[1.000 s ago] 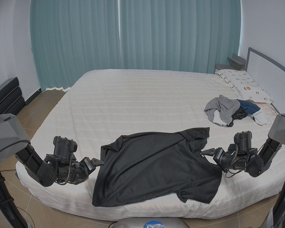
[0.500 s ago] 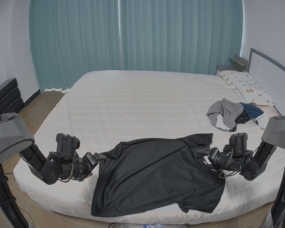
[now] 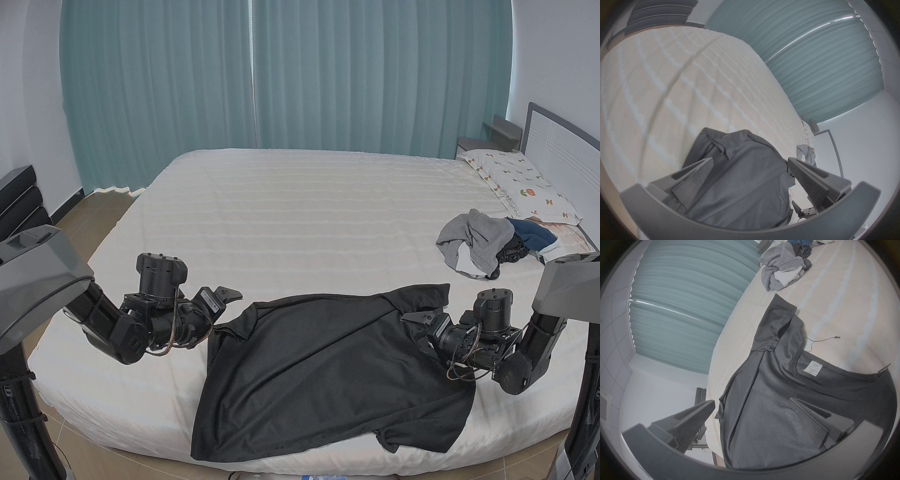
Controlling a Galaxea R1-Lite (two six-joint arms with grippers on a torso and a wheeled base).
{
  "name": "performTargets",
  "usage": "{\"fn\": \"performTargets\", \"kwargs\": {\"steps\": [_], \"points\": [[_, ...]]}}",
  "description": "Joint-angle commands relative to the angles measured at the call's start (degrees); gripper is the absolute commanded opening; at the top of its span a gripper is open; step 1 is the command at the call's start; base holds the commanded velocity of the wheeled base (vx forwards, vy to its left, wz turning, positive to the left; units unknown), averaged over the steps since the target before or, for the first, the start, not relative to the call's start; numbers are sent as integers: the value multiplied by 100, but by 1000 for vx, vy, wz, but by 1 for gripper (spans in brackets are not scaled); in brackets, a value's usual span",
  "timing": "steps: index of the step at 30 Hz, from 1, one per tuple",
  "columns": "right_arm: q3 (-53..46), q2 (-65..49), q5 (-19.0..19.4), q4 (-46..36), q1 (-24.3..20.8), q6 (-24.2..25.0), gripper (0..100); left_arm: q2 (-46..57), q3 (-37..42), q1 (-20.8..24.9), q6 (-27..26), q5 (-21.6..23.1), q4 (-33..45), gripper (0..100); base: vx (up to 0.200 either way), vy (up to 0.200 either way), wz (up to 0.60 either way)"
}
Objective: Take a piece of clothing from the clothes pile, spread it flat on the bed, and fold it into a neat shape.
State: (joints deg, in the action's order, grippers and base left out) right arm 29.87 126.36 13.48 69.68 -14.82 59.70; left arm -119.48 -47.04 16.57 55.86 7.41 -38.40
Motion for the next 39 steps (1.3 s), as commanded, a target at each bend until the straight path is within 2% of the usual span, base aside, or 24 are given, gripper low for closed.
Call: {"fn": "performTargets", "kwargs": {"steps": [1, 9, 13, 21, 26, 32, 33, 39], "points": [[-60, 328, -4, 239, 32, 77, 100, -849, -806, 268, -13, -47, -10, 100, 0, 0, 0], [-121, 504, 14, 538, 94, 279, 100, -1280, -938, 180, 136, 85, -1, 100, 50, 0, 0], [-139, 522, 14, 555, 67, 271, 100, -1323, -947, 189, 92, 6, -45, 100, 200, 0, 0], [-157, 522, 23, 547, 50, 262, 100, -1297, -885, 224, 83, -91, -18, 100, 0, 0, 0], [-157, 530, 23, 555, 50, 262, 100, -1332, -894, 277, 48, -275, -18, 100, 0, 0, 0], [-139, 530, 23, 547, 50, 253, 100, -1508, -982, 356, -304, -557, -18, 100, 0, 0, 0], [-139, 530, 14, 547, 50, 253, 100, -1543, -1000, 365, -347, -601, -27, 0, 0, 0, 0], [-139, 530, 23, 555, 50, 253, 100, -1693, -1202, 338, -453, -812, -36, 0, 0, 0, 0]]}}
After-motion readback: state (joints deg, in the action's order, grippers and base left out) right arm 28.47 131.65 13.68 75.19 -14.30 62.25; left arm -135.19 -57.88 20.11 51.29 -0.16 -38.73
